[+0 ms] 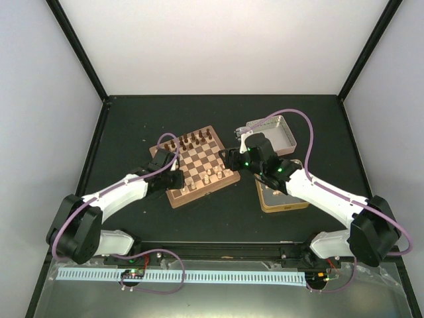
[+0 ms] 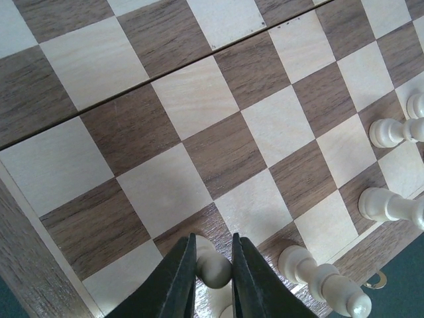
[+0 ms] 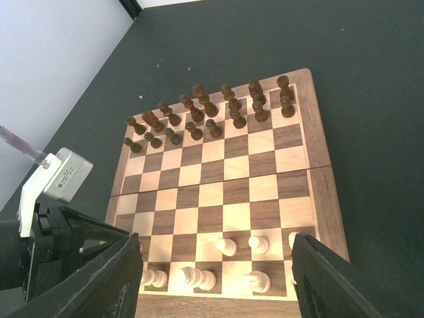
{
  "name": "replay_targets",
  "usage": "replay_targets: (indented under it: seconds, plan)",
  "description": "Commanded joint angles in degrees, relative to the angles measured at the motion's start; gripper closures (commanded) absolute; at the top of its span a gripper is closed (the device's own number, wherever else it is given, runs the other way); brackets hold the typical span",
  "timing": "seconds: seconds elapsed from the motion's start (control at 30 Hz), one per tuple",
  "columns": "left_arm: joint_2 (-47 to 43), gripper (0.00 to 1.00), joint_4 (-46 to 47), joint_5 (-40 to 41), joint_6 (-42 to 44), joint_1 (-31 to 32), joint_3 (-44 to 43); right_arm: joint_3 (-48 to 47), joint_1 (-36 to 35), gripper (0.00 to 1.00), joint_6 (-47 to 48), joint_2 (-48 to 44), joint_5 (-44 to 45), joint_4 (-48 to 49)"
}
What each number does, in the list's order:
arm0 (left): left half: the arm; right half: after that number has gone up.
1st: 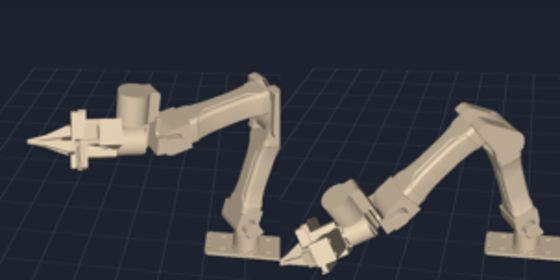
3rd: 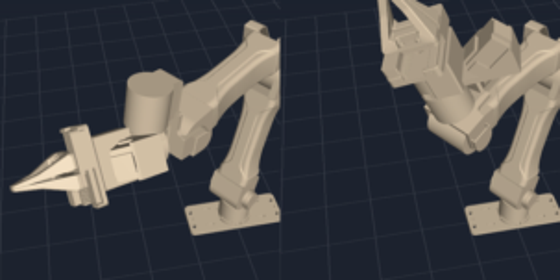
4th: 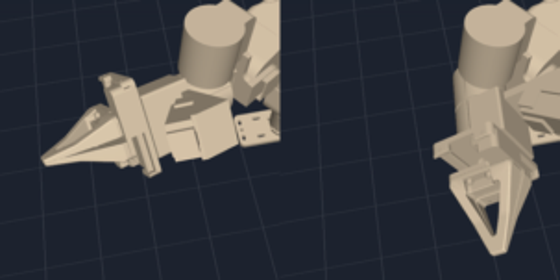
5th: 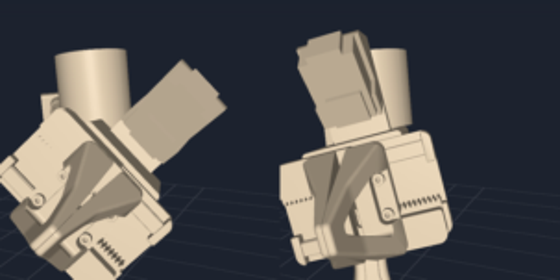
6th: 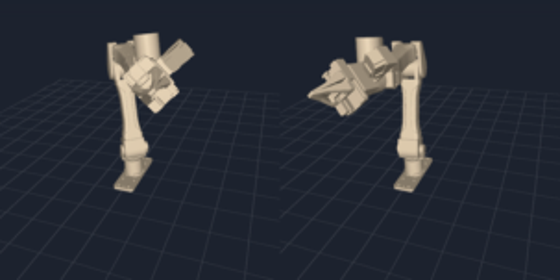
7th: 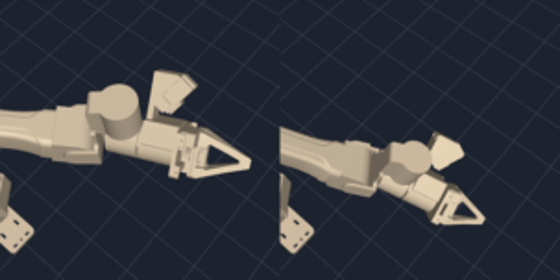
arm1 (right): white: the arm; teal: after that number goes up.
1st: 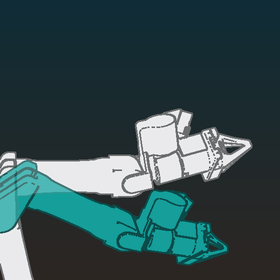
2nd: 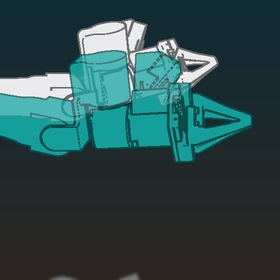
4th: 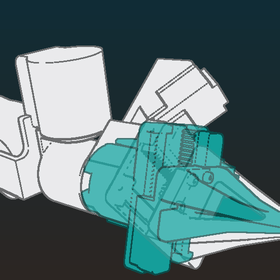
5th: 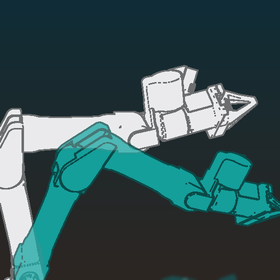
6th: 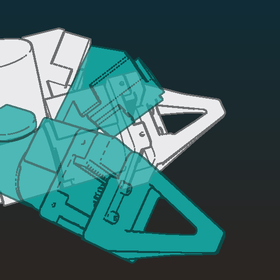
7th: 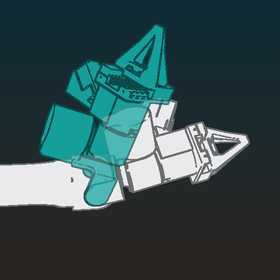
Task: Set up the chess pieces on the board
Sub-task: Place the chess piece on the chessboard, then pick up the chess piece from the storage box.
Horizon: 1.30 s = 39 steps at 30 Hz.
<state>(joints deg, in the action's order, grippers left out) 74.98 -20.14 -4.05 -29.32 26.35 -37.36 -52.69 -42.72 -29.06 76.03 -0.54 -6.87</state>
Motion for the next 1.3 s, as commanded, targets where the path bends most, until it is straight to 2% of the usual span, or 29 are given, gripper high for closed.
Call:
replay_targets:
  seconds: [0.0,0.2,0.4,0.5,0.7,0.87,1.0,1.13,1.27]
  plan:
    - [-0.4,0.81,-1.4,-0.6,0.4,0.4,-1.8,-1.7,0.1,0.37,-0.4,0.0,0.4,-0.5]
    - [-0.8,0.73,-3.0,-0.2,0.9,0.4,-4.9,-1.9,0.1,0.37,-1.7,-1.0,1.3,-1.2]
    - [-3.4,0.68,-5.0,0.8,1.1,0.3,-7.1,-2.1,0.3,0.37,-3.9,-2.9,7.1,-4.4]
    - [-6.2,0.63,-5.7,1.2,1.3,0.3,-8.0,-2.2,2.0,0.37,-6.5,-4.2,11.4,-9.4]
    - [-15.0,0.51,-4.6,0.7,2.9,0.2,-8.4,-1.7,10.3,0.36,-12.4,-6.3,11.1,-27.8]
    - [-23.1,0.44,1.0,0.2,4.3,0.0,-6.0,5.7,15.6,0.37,-11.6,-8.2,9.6,-30.9]
    - [-27.3,0.41,3.8,-1.4,5.3,0.0,-4.8,7.9,17.2,0.46,-8.6,-5.3,7.4,-30.8]
    - [-29.5,0.40,4.1,-2.2,6.2,0.0,-5.1,7.8,18.4,0.52,-5.9,0.1,4.1,-29.2]
    - [-30.9,0.39,4.0,-3.0,6.6,0.0,-4.9,7.0,18.8,0.65,-3.8,5.0,2.8,-28.3]
